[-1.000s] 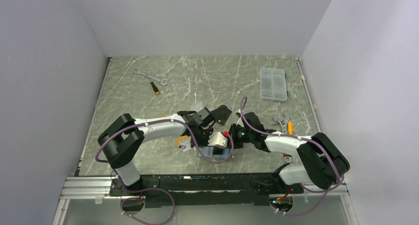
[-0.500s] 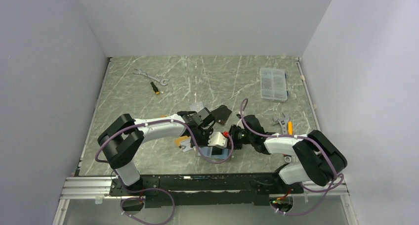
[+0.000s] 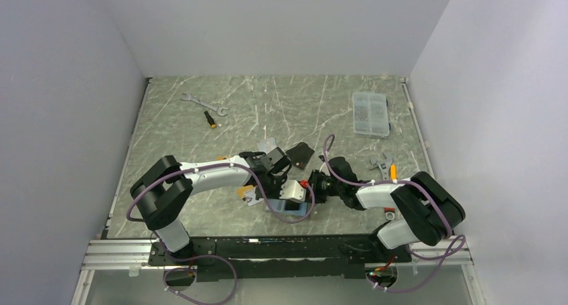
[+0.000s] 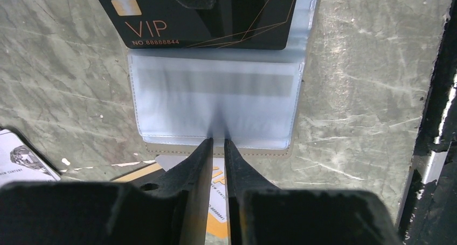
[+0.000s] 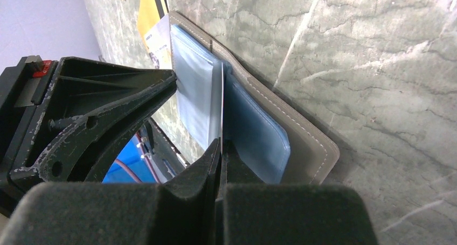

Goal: Put the credit cards into the card holder
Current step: Insert the credit card into the card holder.

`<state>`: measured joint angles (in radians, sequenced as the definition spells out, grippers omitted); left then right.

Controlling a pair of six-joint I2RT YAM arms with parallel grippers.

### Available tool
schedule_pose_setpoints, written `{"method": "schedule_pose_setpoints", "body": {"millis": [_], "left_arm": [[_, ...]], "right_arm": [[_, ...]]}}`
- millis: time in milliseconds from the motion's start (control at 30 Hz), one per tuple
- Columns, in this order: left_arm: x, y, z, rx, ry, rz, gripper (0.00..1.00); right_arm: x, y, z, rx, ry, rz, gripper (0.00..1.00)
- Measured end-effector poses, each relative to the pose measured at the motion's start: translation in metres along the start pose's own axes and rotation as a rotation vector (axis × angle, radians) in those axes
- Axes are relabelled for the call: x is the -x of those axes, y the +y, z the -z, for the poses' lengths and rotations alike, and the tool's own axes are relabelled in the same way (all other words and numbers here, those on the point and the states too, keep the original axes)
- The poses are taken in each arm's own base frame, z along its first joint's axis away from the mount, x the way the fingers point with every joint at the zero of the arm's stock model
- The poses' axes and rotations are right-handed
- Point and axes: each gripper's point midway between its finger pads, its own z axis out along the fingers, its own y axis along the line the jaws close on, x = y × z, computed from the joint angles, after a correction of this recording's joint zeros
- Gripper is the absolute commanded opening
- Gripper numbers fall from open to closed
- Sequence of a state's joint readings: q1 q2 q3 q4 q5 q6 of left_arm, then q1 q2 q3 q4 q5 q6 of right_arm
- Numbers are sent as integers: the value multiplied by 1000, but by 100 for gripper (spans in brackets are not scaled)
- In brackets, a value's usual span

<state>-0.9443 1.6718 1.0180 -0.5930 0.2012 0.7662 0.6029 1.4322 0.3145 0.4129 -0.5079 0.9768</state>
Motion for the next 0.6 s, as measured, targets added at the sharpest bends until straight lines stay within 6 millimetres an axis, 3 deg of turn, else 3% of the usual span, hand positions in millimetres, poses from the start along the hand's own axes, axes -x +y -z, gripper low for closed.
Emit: {"method": "schedule_pose_setpoints", "body": {"millis": [600], "left_arm": [[-13,2,0,36,54,7,19]], "right_arm": [[-5,1,-1,35,15,1,0]]}}
